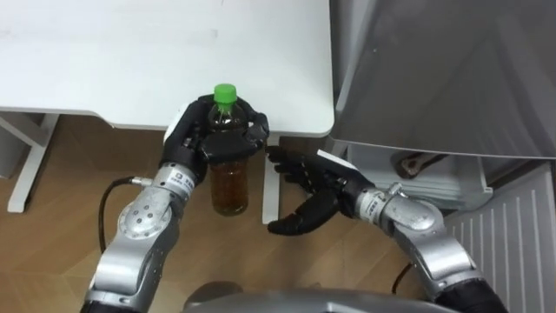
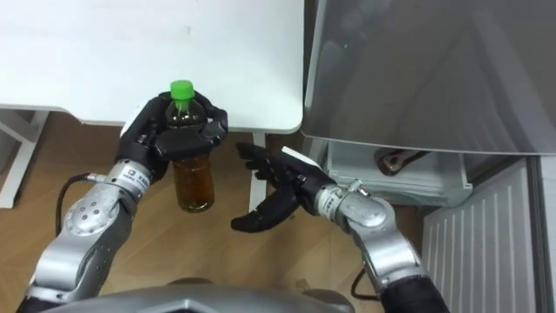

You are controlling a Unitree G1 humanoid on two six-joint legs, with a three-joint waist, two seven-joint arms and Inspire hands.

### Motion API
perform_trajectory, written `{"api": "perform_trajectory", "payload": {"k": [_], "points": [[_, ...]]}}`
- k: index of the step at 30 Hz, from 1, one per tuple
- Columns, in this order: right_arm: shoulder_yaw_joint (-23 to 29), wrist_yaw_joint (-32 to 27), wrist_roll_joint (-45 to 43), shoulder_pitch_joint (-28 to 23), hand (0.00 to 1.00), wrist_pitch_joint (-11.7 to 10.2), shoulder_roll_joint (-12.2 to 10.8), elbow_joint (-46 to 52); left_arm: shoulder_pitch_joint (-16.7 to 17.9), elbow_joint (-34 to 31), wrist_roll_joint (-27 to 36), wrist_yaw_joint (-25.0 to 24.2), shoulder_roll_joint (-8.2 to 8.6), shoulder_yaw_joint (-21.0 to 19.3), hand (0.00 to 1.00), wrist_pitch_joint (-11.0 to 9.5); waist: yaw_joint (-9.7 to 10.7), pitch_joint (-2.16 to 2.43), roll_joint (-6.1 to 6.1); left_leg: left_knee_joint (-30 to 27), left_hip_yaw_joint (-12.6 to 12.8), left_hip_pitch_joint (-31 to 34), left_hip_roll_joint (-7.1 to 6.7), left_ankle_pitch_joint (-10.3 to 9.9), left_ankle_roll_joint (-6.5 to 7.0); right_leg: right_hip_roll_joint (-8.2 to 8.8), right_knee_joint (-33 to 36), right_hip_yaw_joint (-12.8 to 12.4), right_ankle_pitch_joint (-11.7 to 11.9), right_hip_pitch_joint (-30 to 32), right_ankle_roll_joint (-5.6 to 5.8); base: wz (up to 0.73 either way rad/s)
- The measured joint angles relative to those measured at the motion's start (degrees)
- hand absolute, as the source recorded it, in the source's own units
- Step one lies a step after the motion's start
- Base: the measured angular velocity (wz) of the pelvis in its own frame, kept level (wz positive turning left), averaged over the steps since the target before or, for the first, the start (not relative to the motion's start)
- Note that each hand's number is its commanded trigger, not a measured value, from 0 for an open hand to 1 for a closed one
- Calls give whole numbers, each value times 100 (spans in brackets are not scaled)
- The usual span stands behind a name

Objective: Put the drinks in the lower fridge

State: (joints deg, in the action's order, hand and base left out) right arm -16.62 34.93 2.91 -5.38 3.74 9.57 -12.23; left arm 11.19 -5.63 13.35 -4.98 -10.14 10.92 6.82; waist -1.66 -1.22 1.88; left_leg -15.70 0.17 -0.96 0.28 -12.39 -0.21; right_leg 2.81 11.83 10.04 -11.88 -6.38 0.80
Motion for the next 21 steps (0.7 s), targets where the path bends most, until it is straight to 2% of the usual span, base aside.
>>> {"api": "perform_trajectory", "payload": {"k": [9,21], "points": [[-196,498,517,-8,0,16,-51,171,-56,0,2,-153,39,327,100,-32,-20,1,3,11,63,-31,9,0,0,0,1,-50,2,-2,-1,-3],[-254,515,1195,-31,0,18,33,118,-62,-5,63,-169,21,426,100,-249,-22,11,-14,22,79,-29,18,0,0,-3,4,-59,11,8,-5,0]]}}
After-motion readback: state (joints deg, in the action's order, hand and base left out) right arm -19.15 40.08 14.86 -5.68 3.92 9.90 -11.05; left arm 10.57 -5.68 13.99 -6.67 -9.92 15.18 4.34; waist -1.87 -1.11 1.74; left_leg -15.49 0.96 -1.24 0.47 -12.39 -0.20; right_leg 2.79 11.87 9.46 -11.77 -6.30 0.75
